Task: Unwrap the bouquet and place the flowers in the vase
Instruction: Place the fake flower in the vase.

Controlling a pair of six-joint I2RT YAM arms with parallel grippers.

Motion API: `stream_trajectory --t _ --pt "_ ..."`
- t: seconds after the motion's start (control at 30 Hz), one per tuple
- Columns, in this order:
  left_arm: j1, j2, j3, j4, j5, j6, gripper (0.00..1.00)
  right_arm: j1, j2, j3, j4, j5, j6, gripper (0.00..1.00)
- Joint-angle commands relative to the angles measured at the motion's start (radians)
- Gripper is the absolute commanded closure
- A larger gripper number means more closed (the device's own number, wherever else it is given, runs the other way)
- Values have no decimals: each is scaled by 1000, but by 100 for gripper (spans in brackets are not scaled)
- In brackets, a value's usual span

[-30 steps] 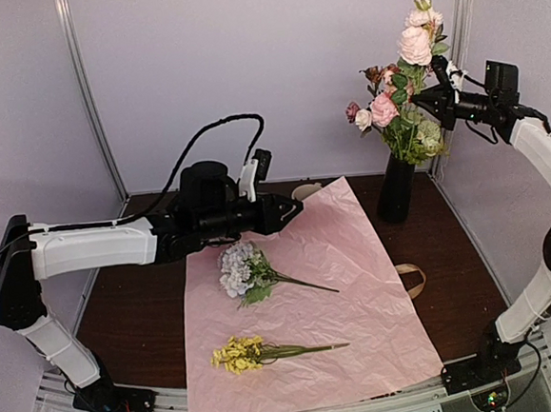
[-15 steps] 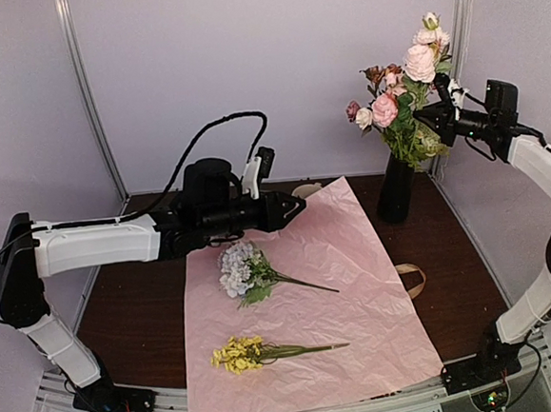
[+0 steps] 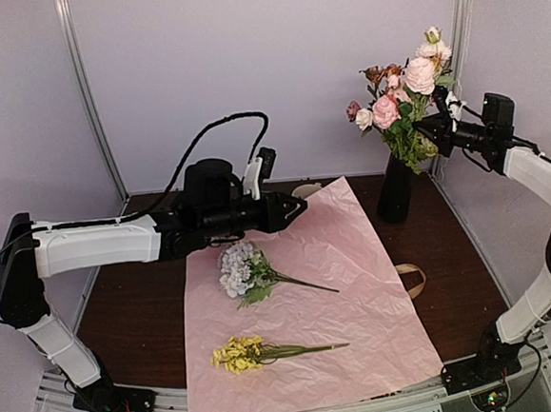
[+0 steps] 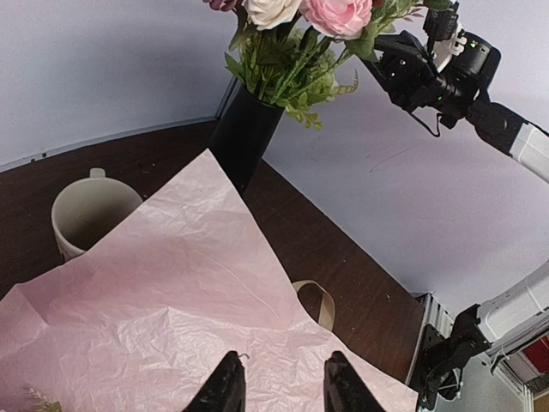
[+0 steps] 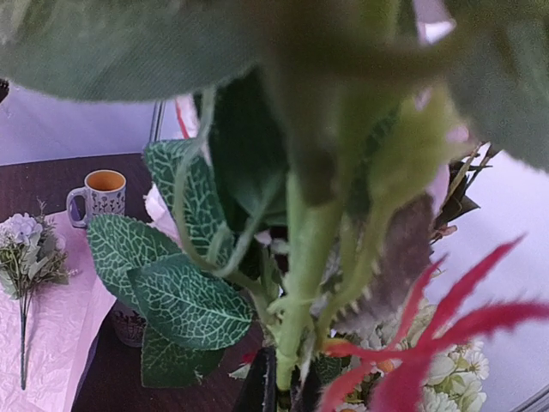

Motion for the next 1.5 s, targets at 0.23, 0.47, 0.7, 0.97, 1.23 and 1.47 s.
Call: stream_trajectory --t 0.23,0.47,0.7,0.97,1.23,1.47 --pt "-9 -10 -9 60 9 -6 66 -8 39 -28 -6 41 23 99" --pt "-14 -14 -21 66 8 -8 66 -9 41 -51 -36 38 9 92" --pt "-14 -14 -26 75 9 -5 66 -8 -70 -47 -69 20 41 70" --pt "-16 -15 -45 100 17 -16 66 -7 -77 9 -75 14 114 61" --pt "-16 -26 -57 100 13 -13 66 -7 -65 13 -65 1 131 76" --pt "-16 -27 -53 95 12 -16 66 -7 -40 12 -69 -6 129 88"
